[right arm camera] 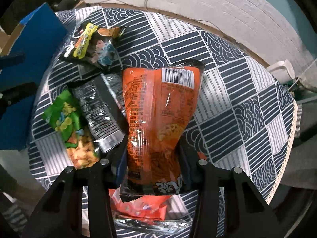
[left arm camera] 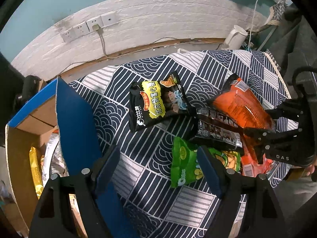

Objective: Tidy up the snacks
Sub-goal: 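Grasp orange chip bag with right tool while left tool grasps black-yellow snack bag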

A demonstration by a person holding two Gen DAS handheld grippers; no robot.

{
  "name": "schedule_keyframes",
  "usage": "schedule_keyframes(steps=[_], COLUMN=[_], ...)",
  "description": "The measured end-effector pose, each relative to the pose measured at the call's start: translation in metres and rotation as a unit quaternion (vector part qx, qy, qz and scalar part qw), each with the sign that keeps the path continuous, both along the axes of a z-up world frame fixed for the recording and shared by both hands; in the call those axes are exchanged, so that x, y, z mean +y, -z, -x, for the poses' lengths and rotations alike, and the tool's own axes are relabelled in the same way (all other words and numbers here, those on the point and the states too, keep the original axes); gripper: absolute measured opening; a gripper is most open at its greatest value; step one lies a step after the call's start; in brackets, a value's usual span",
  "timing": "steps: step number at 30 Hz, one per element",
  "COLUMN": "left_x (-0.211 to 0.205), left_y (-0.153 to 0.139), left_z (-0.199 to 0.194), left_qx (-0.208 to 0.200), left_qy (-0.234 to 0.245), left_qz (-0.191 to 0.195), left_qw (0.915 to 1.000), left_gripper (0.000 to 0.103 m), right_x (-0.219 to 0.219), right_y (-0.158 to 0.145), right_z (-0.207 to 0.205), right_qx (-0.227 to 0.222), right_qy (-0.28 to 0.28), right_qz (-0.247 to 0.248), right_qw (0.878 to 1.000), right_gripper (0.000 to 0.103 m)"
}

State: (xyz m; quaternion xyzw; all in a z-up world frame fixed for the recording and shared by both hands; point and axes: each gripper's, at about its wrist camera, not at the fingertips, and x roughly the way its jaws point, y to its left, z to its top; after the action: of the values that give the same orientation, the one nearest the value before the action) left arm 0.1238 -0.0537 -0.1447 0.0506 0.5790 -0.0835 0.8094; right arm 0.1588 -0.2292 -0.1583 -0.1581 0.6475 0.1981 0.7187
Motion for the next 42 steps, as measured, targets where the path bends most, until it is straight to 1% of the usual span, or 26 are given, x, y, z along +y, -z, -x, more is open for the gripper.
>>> schedule_keyframes(steps=[4, 7, 8, 10, 11, 12, 15, 16, 18, 19, 26, 29, 32, 35, 38, 40, 42], left_x=[-0.004, -0.008, -0.01, -0.011, -0.01, -0.008, -0.002, 0.0, 0.003, 0.005, 0.003, -0.001, -0.007, -0.019, -0.03, -0.033, -0.036], left_y=[-0.004, -0.006, -0.007, -0.006, -0.005, -0.003, 0.002, 0.005, 0.011, 0.016, 0.045, 0.051, 0.056, 0.062, 0.067, 0.07, 0.074], left_z=[-0.002, -0.007, -0.01, -0.015, -0.02, -0.025, -0.043, -0.05, -0.06, -0.066, -0.085, -0.091, -0.095, -0.1, -0.101, -0.102, -0.103], left_qx=[-0.017, -0.03, -0.038, -0.041, -0.038, -0.031, -0.009, 0.0, 0.012, 0.017, 0.05, 0.054, 0.057, 0.056, 0.054, 0.054, 0.053], left_qy=[0.02, 0.054, 0.072, 0.084, 0.084, 0.078, 0.04, 0.024, -0.001, -0.016, -0.077, -0.102, -0.116, -0.113, -0.099, -0.1, -0.102], left_qz=[-0.022, -0.046, -0.058, -0.073, -0.072, -0.063, -0.017, 0.002, 0.022, 0.03, 0.049, 0.061, 0.052, 0.023, -0.004, -0.009, -0.014], left_qw=[0.9994, 0.997, 0.995, 0.9929, 0.9931, 0.9944, 0.999, 0.9997, 0.9997, 0.9993, 0.9946, 0.9914, 0.9903, 0.9917, 0.9936, 0.9935, 0.9933], left_gripper=[0.081, 0.081, 0.081, 0.081, 0.082, 0.082, 0.082, 0.082, 0.088, 0.088, 0.088, 0.088, 0.088, 0.088, 0.092, 0.093, 0.098], right_x=[-0.009, -0.017, -0.021, -0.026, -0.028, -0.029, -0.032, -0.032, -0.033, -0.034, -0.046, -0.048, -0.051, -0.047, -0.044, -0.045, -0.045], right_y=[-0.005, -0.007, -0.008, -0.006, -0.005, -0.005, -0.003, -0.002, 0.0, 0.002, 0.012, 0.009, 0.009, 0.011, 0.013, 0.013, 0.014], right_z=[0.002, -0.003, -0.007, -0.016, -0.02, -0.022, -0.033, -0.036, -0.042, -0.046, -0.061, -0.066, -0.071, -0.073, -0.073, -0.074, -0.074], right_qx=[-0.007, -0.009, -0.011, -0.013, -0.015, -0.017, -0.018, -0.019, -0.023, -0.025, -0.03, -0.036, -0.045, -0.058, -0.066, -0.066, -0.065], right_qy=[0.011, 0.027, 0.033, 0.04, 0.042, 0.043, 0.047, 0.046, 0.045, 0.045, 0.047, 0.038, 0.041, 0.035, 0.026, 0.026, 0.026], right_qz=[-0.001, -0.007, -0.008, -0.009, -0.009, -0.007, -0.008, -0.008, -0.007, -0.006, 0.01, 0.006, 0.01, 0.015, 0.014, 0.01, 0.006], right_qw=[1.0, 1.0, 0.999, 0.999, 0.999, 0.999, 0.999, 0.999, 0.999, 0.999, 0.998, 0.999, 0.998, 0.998, 0.997, 0.997, 0.997], right_gripper=[0.042, 0.042, 0.042, 0.042, 0.042, 0.042, 0.042, 0.042, 0.042, 0.042, 0.042, 0.042, 0.042, 0.042, 0.043, 0.043, 0.044])
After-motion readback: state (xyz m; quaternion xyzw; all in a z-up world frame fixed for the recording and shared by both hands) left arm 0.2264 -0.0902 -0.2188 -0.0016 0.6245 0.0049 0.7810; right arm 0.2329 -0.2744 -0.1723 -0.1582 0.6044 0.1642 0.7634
